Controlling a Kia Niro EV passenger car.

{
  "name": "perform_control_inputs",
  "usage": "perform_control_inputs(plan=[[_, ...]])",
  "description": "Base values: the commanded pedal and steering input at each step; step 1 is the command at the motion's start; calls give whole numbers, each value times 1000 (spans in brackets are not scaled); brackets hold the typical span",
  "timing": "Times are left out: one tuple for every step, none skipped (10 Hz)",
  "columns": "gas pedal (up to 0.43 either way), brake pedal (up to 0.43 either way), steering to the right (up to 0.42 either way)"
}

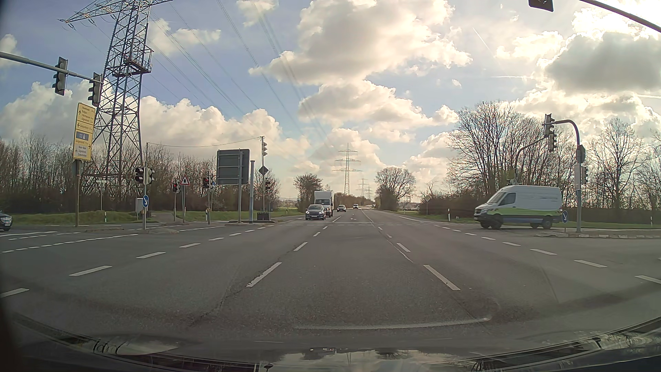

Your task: Follow the waypoints while adhering to traffic rules and regulations

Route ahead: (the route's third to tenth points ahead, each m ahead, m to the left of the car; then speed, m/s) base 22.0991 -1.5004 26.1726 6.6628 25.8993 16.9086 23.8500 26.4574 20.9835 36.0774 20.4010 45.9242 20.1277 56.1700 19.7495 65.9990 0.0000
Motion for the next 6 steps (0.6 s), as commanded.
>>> perform_control_inputs(plan=[[0, 287, -1], [0, 287, -1], [0, 287, -1], [0, 280, -1], [0, 287, -1], [0, 280, -1]])
